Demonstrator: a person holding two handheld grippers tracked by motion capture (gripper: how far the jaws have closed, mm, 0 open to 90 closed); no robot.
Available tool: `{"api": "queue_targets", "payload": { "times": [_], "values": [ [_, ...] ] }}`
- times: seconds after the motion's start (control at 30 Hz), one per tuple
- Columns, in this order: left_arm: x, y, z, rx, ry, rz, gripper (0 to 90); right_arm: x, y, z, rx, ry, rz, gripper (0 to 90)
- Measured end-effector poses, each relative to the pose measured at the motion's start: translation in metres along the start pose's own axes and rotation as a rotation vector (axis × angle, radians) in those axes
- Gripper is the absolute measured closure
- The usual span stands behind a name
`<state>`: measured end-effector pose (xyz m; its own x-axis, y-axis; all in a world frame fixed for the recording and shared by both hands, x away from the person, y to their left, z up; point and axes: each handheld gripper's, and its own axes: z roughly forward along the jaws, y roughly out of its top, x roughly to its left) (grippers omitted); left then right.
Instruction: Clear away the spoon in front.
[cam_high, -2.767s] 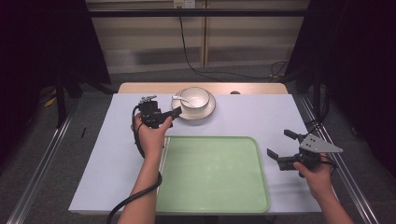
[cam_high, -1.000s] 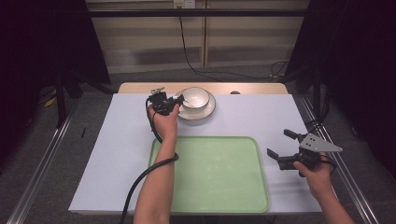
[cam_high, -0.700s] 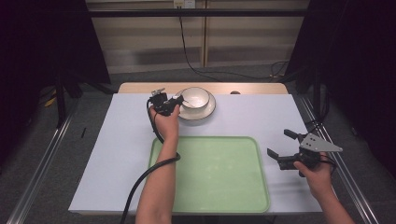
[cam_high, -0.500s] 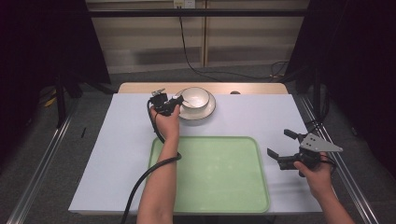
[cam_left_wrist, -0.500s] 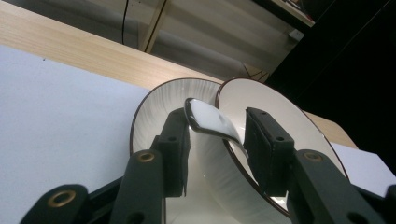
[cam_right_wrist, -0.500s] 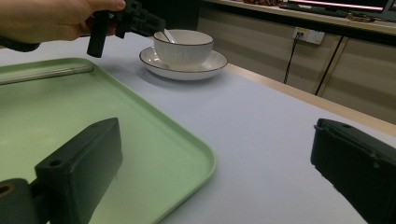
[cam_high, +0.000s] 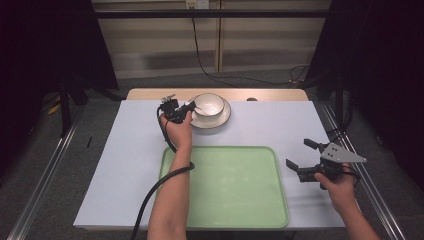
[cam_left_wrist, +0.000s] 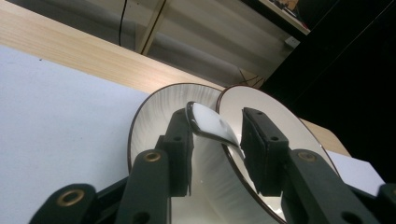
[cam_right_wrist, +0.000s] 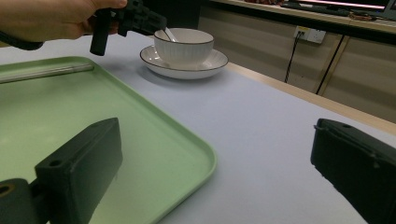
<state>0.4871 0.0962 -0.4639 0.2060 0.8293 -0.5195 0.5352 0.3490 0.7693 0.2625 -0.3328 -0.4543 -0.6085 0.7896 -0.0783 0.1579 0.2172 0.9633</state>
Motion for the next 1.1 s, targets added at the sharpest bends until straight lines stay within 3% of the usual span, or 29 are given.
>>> {"api": "queue_targets", "payload": {
  "times": [0.5, 0.6, 0.9, 1.0, 1.1],
  "values": [
    [-0.0009, 0.0006, 0.0036, -0.011, -0.003, -0.019, 65.4, -0.0004, -0.0004, 0.0001, 0.002, 0.002, 0.006, 1.6],
    [-0.0006, 0.0002, 0.0046, -0.018, -0.003, -0.048, 65.1, -0.0004, -0.0004, 0.0002, 0.000, 0.002, 0.005, 1.6],
    [0.0010, 0.0010, 0.0075, -0.024, -0.009, -0.046, 61.5, -0.0002, -0.0010, 0.0007, 0.011, 0.001, -0.010, 1.7],
    [0.0017, 0.0011, 0.0088, -0.021, 0.000, -0.032, 64.1, 0.0002, -0.0012, 0.0009, 0.013, 0.008, -0.008, 1.7],
    [0.0023, 0.0004, 0.0098, -0.031, -0.010, -0.049, 67.9, 0.0001, -0.0012, 0.0009, 0.012, -0.001, -0.005, 1.6]
  ]
}}
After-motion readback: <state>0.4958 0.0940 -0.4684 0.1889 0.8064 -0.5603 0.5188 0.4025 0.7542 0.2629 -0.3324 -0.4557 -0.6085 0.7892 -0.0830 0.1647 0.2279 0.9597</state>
